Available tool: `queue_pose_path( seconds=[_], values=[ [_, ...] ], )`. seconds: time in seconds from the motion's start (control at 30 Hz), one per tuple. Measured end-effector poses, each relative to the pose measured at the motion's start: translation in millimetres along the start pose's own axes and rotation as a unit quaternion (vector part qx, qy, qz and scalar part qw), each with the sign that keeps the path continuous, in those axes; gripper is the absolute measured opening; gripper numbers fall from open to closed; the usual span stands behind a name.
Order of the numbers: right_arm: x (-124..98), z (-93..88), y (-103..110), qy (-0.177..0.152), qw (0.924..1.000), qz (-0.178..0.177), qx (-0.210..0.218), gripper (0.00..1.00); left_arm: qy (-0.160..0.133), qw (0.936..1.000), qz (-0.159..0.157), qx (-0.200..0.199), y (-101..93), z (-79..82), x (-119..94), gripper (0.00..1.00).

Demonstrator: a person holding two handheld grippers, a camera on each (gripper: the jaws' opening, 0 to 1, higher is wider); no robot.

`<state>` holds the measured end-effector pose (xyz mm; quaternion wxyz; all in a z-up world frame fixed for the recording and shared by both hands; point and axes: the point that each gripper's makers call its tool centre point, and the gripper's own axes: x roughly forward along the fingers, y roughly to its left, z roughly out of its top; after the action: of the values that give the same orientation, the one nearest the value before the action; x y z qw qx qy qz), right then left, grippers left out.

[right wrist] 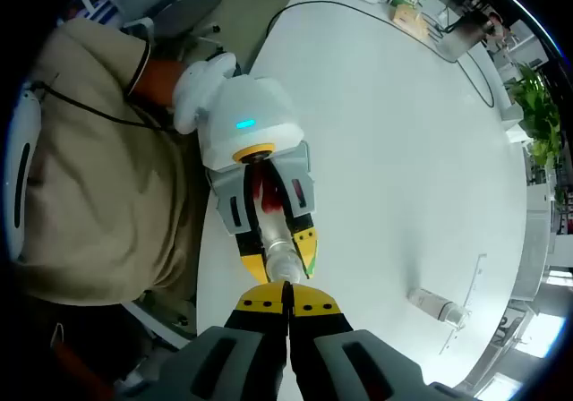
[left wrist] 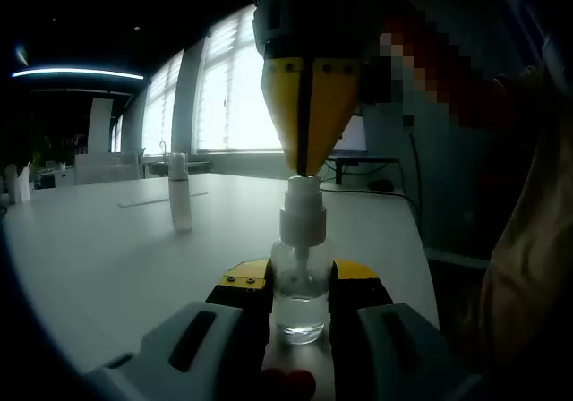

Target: Clamp pump bottle remove cover press pump head put on cover

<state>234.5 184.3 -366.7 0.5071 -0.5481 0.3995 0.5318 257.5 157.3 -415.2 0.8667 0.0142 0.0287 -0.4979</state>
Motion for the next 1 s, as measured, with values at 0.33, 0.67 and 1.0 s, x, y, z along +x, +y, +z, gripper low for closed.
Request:
queue_pose_path(
  seconds=[0.33,0.67,1.0],
  values=[
    [0.2,-0.3,0.8,-0.003,1.0000,0.003,-0.002,0.00,0.000,1.0000,0.000,0.000,-0.1,0.1,0.0,0.15],
    [-5.7,-0.3,-1.3,-0.006,1.0000,-0.003,-0.006,0.00,0.000,1.0000,0.000,0.000,0.8,-0.1,0.1,0.15],
    [-6.8,0.9,-1.0,-0.007,0.9997,-0.013,-0.019,0.00,0.000,1.0000,-0.001,0.000,0.8,-0.2,0.2,0.15]
  ],
)
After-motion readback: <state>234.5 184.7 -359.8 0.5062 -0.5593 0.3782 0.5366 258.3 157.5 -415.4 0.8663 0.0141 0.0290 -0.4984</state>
